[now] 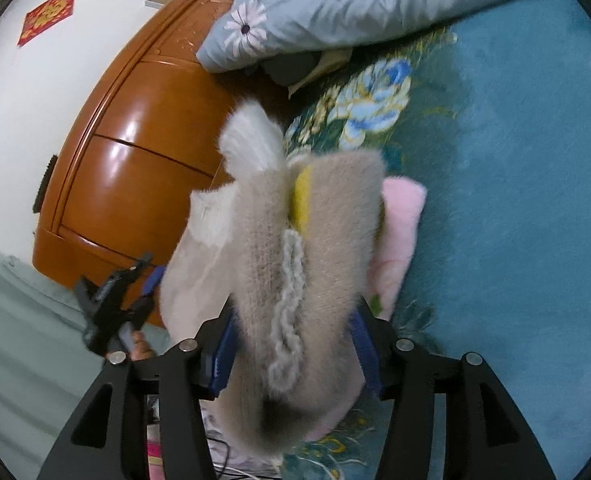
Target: Fold clothes
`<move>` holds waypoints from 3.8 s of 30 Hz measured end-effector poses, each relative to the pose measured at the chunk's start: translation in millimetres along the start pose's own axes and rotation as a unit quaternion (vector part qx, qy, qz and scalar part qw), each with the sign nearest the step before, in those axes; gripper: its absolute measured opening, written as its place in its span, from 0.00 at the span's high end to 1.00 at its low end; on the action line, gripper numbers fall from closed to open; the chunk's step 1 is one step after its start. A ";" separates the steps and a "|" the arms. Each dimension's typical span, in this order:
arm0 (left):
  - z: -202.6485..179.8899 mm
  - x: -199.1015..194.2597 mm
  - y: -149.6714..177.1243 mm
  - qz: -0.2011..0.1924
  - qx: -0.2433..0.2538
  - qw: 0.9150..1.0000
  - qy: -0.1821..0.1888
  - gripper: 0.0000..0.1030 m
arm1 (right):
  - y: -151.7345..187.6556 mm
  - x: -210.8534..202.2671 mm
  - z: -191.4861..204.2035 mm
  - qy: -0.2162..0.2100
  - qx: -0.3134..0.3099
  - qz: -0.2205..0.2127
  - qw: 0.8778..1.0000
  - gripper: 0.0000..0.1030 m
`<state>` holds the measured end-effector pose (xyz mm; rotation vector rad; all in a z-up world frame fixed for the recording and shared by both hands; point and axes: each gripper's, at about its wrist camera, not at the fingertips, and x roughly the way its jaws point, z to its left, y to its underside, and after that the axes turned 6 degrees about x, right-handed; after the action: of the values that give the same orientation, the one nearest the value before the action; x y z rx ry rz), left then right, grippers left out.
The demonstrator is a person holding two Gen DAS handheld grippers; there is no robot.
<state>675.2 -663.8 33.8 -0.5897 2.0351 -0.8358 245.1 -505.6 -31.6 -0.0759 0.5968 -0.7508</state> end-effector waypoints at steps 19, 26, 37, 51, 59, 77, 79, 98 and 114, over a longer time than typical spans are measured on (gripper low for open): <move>-46.7 44.7 41.8 0.093 0.135 0.985 -0.055 0.45 | 18.1 10.6 60.5 0.050 -0.182 -0.014 0.982 0.48; -58.6 43.7 49.9 0.080 0.157 0.981 -0.085 0.40 | 19.2 9.1 63.1 0.050 -0.177 -0.009 0.983 0.47; -114.3 3.1 97.8 0.033 0.191 0.978 -0.074 0.36 | 45.9 -25.6 76.6 0.100 -0.240 -0.040 0.965 0.47; -134.3 -17.7 169.4 0.027 0.148 0.985 -0.086 0.20 | 92.5 -39.0 45.2 0.148 -0.247 -0.024 0.957 0.25; -135.8 -37.1 201.4 0.028 0.123 0.988 -0.094 0.19 | 118.9 -51.8 35.4 0.155 -0.257 -0.035 0.953 0.25; -143.5 -63.8 236.5 -0.004 0.086 0.989 -0.119 0.17 | 150.8 -63.6 22.5 0.187 -0.260 -0.058 0.946 0.24; -146.0 -65.6 238.3 0.002 0.088 0.988 -0.123 0.12 | 156.7 -65.0 24.3 0.193 -0.264 -0.065 0.943 0.24; -156.8 -82.6 255.2 0.008 0.090 0.986 -0.139 0.00 | 180.6 -83.9 20.2 0.187 -0.286 -0.131 0.931 0.00; -170.7 -95.4 262.7 -0.027 0.075 0.990 -0.113 0.00 | 184.4 -100.7 18.0 0.178 -0.304 -0.160 0.922 0.00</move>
<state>557.0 -366.7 -37.1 -0.6267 1.7418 -0.9020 311.1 -305.7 -18.2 -0.6352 1.1747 -0.8792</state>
